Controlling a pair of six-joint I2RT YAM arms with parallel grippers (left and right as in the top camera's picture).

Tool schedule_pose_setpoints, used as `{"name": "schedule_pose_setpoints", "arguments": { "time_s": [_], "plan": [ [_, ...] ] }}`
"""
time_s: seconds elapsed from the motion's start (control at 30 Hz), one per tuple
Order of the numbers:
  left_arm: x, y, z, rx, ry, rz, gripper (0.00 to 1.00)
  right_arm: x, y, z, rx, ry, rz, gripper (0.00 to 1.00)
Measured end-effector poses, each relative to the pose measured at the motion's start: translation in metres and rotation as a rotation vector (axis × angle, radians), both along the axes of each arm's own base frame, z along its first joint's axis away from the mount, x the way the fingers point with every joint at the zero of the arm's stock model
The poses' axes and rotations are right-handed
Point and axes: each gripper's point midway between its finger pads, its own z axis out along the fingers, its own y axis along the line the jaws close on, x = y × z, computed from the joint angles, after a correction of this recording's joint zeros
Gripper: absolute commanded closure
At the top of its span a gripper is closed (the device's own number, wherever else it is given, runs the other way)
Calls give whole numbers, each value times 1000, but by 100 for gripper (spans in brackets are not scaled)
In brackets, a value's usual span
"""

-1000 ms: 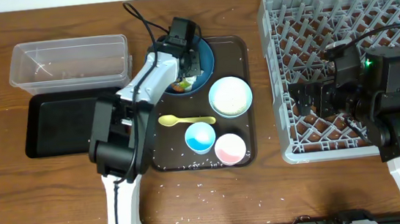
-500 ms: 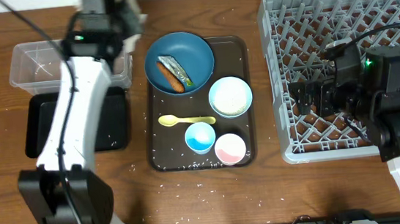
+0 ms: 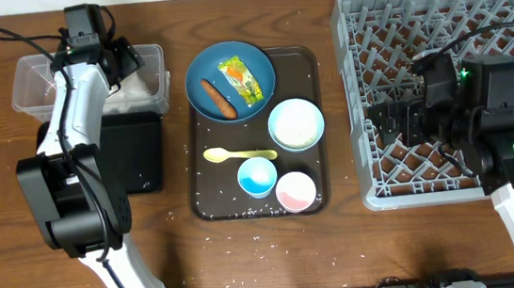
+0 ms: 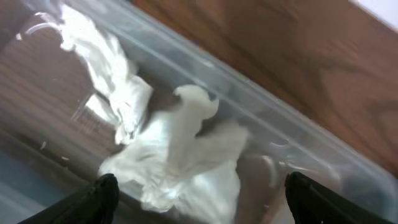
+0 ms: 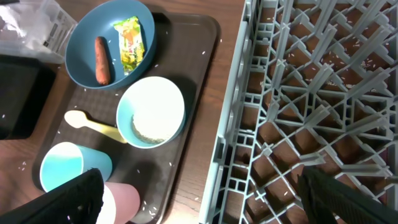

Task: Sort waste into correct bins and load items into the dishwasher rack
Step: 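Carry paper with left gripper and drop into clear plastic bin, then reach left gripper back to plate and grasp yellow wrapper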

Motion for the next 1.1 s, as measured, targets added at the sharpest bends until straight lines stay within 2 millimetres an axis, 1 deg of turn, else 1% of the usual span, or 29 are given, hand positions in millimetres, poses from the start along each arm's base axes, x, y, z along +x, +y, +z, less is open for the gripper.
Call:
{"name": "schedule_pose_setpoints", "arguments": {
  "time_s": [0.1, 0.17, 0.23, 0.27, 0.33, 0.4, 0.47, 0.5, 0.57, 0.63, 0.77, 0.83, 0.9, 0.93, 1.0, 1.1],
  "plan": [
    [0, -17, 19, -34, -34, -43, 12, 0, 0, -1, 0, 3, 0, 2],
    [-4, -36, 36, -60, -55, -88, 12, 0, 0, -1, 0, 4, 0, 2],
    [-7, -63, 52, -79, -71, -145, 12, 1, 0, -1, 0, 4, 0, 1],
    [-9, -83, 58, -86, -79, -186, 12, 1, 0, -1, 0, 4, 0, 1],
    [-11, -123, 63, -101, -85, -260, 12, 1, 0, -1, 0, 4, 0, 1],
    [-15, -163, 56, -109, -68, -315, 13, 1, 0, -1, 0, 5, 0, 1],
    [-20, -197, 41, -109, -40, -356, 13, 1, 0, -1, 0, 4, 0, 1],
    [-21, -212, 30, -106, -24, -366, 13, 0, 0, -1, 0, 5, 0, 1],
    [-21, -230, 9, -97, 5, -373, 13, 0, 0, -2, 0, 7, 0, 1],
    [-18, -242, -16, -91, 25, -369, 14, -1, 0, -3, -1, 16, 0, 1],
    [-11, -249, -55, -80, 54, -353, 14, -4, 0, -5, -2, 29, 0, 1],
    [-10, -250, -64, -74, 60, -345, 15, -5, 0, -6, -2, 34, 0, 1],
    [-8, -250, -68, -72, 57, -341, 16, -6, 0, -7, -2, 40, 0, 1],
    [-6, -251, -69, -74, 50, -340, 18, -7, 0, -8, -2, 45, 0, 2],
    [-3, -252, -70, -79, 38, -337, 25, -8, 0, -9, -3, 53, 0, 2],
    [0, -255, -77, -84, 35, -341, 29, -9, 0, -10, -3, 58, 0, 2]
  ]
}}
